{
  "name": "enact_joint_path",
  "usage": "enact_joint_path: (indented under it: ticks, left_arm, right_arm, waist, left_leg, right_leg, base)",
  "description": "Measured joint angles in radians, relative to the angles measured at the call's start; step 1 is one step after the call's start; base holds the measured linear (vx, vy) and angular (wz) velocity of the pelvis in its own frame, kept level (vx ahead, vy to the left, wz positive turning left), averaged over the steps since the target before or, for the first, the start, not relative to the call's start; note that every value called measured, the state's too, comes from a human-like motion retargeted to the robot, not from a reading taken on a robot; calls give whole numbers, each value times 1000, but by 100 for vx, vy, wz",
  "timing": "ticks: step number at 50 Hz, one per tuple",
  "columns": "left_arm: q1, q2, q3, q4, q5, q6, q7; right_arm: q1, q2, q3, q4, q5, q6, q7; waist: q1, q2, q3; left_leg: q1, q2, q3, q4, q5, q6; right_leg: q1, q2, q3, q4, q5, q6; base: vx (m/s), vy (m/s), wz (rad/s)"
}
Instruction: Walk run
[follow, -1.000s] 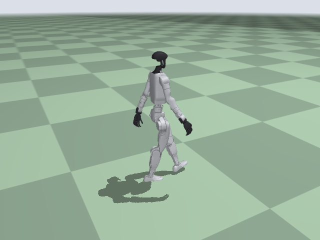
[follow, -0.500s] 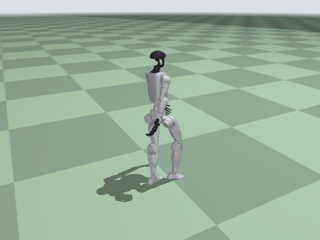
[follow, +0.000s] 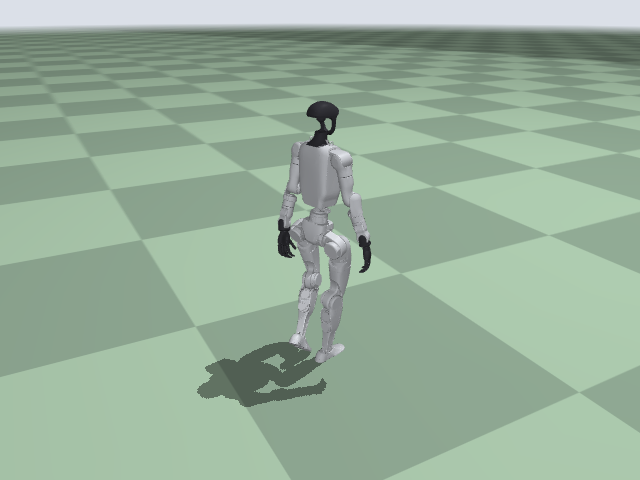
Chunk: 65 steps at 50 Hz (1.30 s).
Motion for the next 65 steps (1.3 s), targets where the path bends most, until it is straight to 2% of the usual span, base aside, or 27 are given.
enact_joint_path:
  ticks: [7,11,13,15,17,19,20,22,24,27,30,33,35,38,40,42,43,45,47,48,50,51,52,55,58,61,65]
  left_arm:
    - [177,-30,24,42,164,43,-12]
    - [212,-31,47,42,195,104,-33]
    - [208,-22,66,42,189,123,-41]
    - [198,-18,100,42,173,114,-32]
    - [179,-9,128,42,124,79,-25]
    - [139,3,121,42,36,46,-43]
    - [100,14,104,42,-17,37,-56]
    - [-16,39,70,32,-109,23,-38]
    - [-109,45,53,-42,-145,-14,13]
    - [-238,51,7,-193,-167,-105,72]
    - [-360,97,-83,-311,-216,-175,53]
    - [-486,166,-126,-379,-228,-188,2]
    - [-556,214,-120,-404,-209,-180,-30]
    - [-614,258,-85,-424,-171,-167,-24]
    - [-614,259,-64,-425,-176,-171,25]
    - [-594,242,-37,-394,-217,-198,95]
    - [-579,228,-29,-369,-243,-217,120]
    - [-535,197,-16,-301,-274,-256,122]
    - [-463,175,-19,-228,-256,-281,63]
    - [-420,163,-35,-201,-235,-279,35]
    - [-335,159,-68,-152,-168,-254,-3]
    - [-299,156,-77,-135,-135,-242,-7]
    - [-256,150,-84,-117,-91,-227,-3]
    - [-96,97,-76,-72,89,-176,69]
    - [28,26,-25,-20,202,-160,114]
    - [116,-22,-4,38,237,-130,76]
    - [198,-78,17,42,297,-42,-12]
  right_arm:
    - [-123,-62,6,-219,127,-133,-59]
    - [-138,-72,-12,-228,182,-147,-107]
    - [-119,-64,-23,-192,195,-148,-122]
    - [-83,-49,-27,-140,187,-139,-113]
    - [-36,-27,-26,-73,133,-120,-62]
    - [9,-17,-8,0,52,-83,7]
    - [22,-18,-1,39,13,-58,38]
    - [45,-9,4,120,-42,-15,66]
    - [92,3,2,180,-71,2,77]
    - [166,24,-19,240,-80,-3,86]
    - [260,48,-44,259,-56,-31,97]
    - [337,69,-67,278,-25,-46,113]
    - [376,86,-79,284,-7,-29,125]
    - [405,105,-99,284,-6,25,154]
    - [418,107,-112,284,-13,54,182]
    - [412,100,-126,284,-29,76,217]
    - [407,96,-143,284,-40,79,227]
    - [395,88,-181,284,-53,59,229]
    - [364,72,-199,284,-30,15,225]
    - [337,59,-203,284,-7,1,225]
    - [262,46,-223,276,22,3,222]
    - [236,49,-225,241,28,11,222]
    - [209,54,-222,191,39,17,219]
    - [136,63,-157,-16,107,-20,175]
    - [63,34,-77,-173,150,-105,92]
    - [-6,2,-32,-290,167,-164,20]
    - [-70,-48,-26,-367,200,-198,-32]
  waist:
    - [153,21,37]
    - [166,14,43]
    - [199,8,29]
    - [256,-8,0]
    - [262,1,-42]
    - [179,-10,-55]
    - [134,-38,-43]
    - [157,11,-45]
    - [181,104,-57]
    - [121,148,-38]
    - [13,177,-29]
    - [-63,156,-25]
    - [-105,133,-15]
    - [-70,124,-22]
    - [-72,130,-32]
    - [-92,143,-53]
    - [-121,153,-61]
    - [-197,174,-74]
    - [-194,171,-92]
    - [-190,159,-88]
    - [-167,168,-56]
    - [-153,128,-68]
    - [-137,94,-77]
    - [-99,56,-71]
    - [-39,32,-53]
    - [43,32,-21]
    - [126,62,26]
  left_leg:
    - [-165,-35,24,-666,-120,142]
    - [-155,-112,15,-881,-221,96]
    - [-136,-86,52,-826,-236,89]
    - [-121,-56,108,-774,-225,128]
    - [-107,-58,36,-741,-135,159]
    - [-85,-121,-111,-659,-156,186]
    - [-73,-198,-188,-611,-191,198]
    - [-13,-98,-88,-597,-235,192]
    - [64,10,-70,-655,-239,176]
    - [174,2,-132,-719,-244,159]
    - [262,-2,-196,-757,-254,143]
    - [350,-52,-264,-776,-289,137]
    - [420,-74,-302,-782,-316,124]
    - [495,-65,-264,-790,-343,73]
    - [534,-58,-263,-771,-320,32]
    - [546,-45,-272,-737,-223,-35]
    - [550,-35,-302,-707,-143,-81]
    - [547,-13,-370,-612,100,-186]
    - [485,-2,-316,-439,314,-279]
    - [435,-6,-277,-302,377,-279]
    - [322,40,-253,19,398,-280]
    - [305,-31,-278,-2,398,-279]
    - [275,-74,-278,-2,372,-258]
    - [113,1,-144,89,168,-105]
    - [-33,29,-88,-6,27,-15]
    - [-108,75,-28,-270,-17,20]
    - [-144,55,-22,-685,-38,81]
  right_leg:
    - [176,144,19,-44,-97,-68]
    - [277,163,-35,-22,-93,-56]
    - [305,166,-44,15,4,-28]
    - [324,131,-87,72,202,27]
    - [300,120,-132,196,437,105]
    - [191,111,-123,512,542,166]
    - [120,71,-122,731,542,204]
    - [33,108,-87,812,536,191]
    - [-39,169,-113,756,473,102]
    - [-158,126,-143,717,285,43]
    - [-239,17,-210,539,150,42]
    - [-284,-82,-262,277,147,67]
    - [-318,-116,-264,119,124,64]
    - [-398,-95,-189,-61,101,74]
    - [-410,-95,-248,-99,79,65]
    - [-404,-97,-311,-8,74,-50]
    - [-396,-113,-364,26,67,-69]
    - [-357,-120,-390,56,149,-78]
    - [-362,-77,-164,146,56,-113]
    - [-344,-76,-139,177,13,-122]
    - [-249,-67,-299,178,-16,-137]
    - [-221,-65,-252,138,-9,-143]
    - [-188,-54,-205,104,-7,-147]
    - [-90,13,-81,43,-16,-150]
    - [-30,73,57,16,-17,-174]
    - [37,145,161,10,-34,-201]
    - [145,210,255,18,-74,-219]
  base:
    - [102,-30,-53]
    - [119,-23,18]
    - [126,-24,-44]
    - [128,-24,-97]
    - [161,-19,-19]
    - [141,-14,145]
    - [116,-18,113]
    - [101,-17,-22]
    - [94,-14,-35]
    - [108,-21,127]
    - [98,-25,182]
    - [87,-33,121]
    - [108,-61,73]
    - [100,-62,-63]
    - [105,-61,-44]
    - [118,-69,19]
    - [97,-52,94]
    - [111,-70,120]
    - [116,-74,-4]
    - [98,-54,-71]
    - [82,-56,-127]
    - [81,-76,-177]
    - [87,-80,-215]
    - [90,-52,-223]
    - [102,-37,-249]
    - [93,-23,-253]
    - [94,0,-168]
